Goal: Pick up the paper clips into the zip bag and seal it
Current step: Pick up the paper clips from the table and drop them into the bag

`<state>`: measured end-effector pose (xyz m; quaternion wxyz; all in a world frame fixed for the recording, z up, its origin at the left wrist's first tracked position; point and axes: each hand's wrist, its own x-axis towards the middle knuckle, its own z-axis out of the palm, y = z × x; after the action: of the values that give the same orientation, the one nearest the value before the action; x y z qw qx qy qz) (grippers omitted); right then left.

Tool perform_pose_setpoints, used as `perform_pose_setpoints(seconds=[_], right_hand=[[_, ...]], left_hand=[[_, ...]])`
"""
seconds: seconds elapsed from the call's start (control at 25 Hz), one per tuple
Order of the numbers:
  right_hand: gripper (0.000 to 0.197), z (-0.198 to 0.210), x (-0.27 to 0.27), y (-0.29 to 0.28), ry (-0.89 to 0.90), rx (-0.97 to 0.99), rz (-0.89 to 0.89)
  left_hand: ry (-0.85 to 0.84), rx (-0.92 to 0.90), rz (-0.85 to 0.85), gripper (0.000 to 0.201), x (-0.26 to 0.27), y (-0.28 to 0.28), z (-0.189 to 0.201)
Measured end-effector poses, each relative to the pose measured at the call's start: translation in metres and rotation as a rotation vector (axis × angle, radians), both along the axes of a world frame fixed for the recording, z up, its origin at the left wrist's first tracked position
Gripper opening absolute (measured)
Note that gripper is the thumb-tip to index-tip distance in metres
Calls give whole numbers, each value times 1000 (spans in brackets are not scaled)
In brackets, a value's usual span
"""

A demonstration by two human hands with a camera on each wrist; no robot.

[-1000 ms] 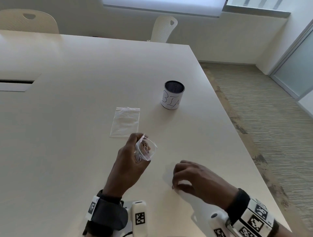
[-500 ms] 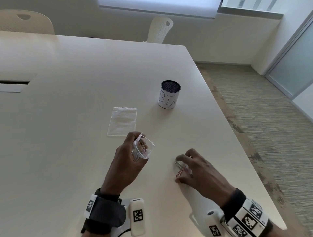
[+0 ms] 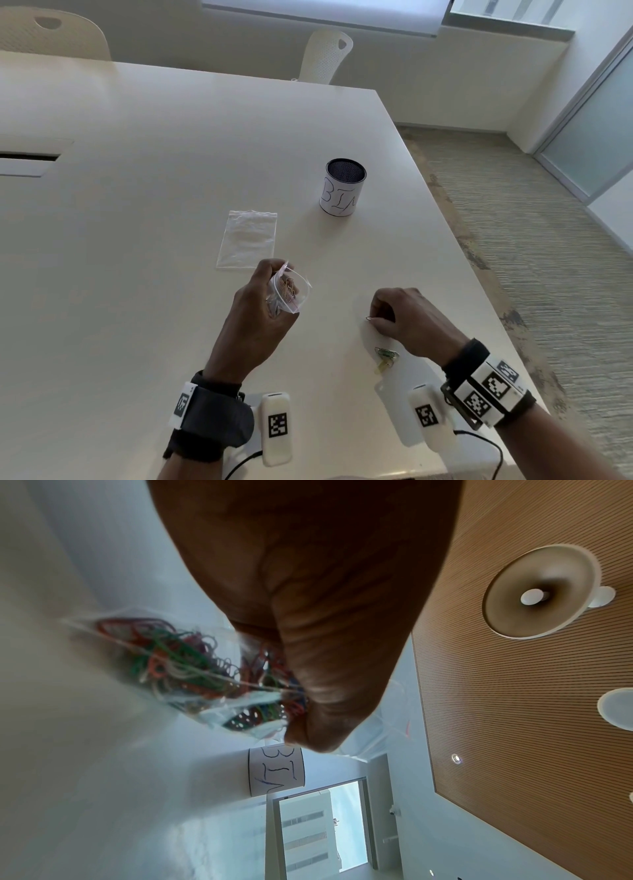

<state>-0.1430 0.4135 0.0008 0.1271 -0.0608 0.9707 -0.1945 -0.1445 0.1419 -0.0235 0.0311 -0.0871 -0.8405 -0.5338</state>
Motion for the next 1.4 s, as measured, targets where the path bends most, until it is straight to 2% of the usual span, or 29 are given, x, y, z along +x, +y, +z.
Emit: perform_pose_setpoints(seconds=[0.28,0.4,0.52,0.64,0.76,0.88,1.12,1.2,1.28,1.4], right_hand=[[16,4,-6,-9,-45,6,109],[16,24,-10,-17,-17,-240,54],[15,50,-10,-41,59,-530,79],[13,64,-15,-72,164,-700,82],[10,63,-21,-92,272,-618,159],[11,64,-23,-90,245,-555,203],[15,71,-30,-40,231,-564,48],[15,59,-27,-18,229,-461,36],[13,39,-18,0,171,-254,116],[32,13,4,11,25,-77,278]], left_hand=[[9,16,-17,48,2,1,4],[11,-1,-24,49,3,1,5],[15,-15,-33,51,3,2,6],[17,-19,-34,49,4,3,8],[10,-16,-30,47,4,3,9],[-3,-20,-37,48,3,3,9],[-13,-32,-27,53,2,1,4],[-16,-29,-37,54,1,1,4],[-18,-32,-39,53,1,1,3],[-27,-35,-38,54,2,1,2]])
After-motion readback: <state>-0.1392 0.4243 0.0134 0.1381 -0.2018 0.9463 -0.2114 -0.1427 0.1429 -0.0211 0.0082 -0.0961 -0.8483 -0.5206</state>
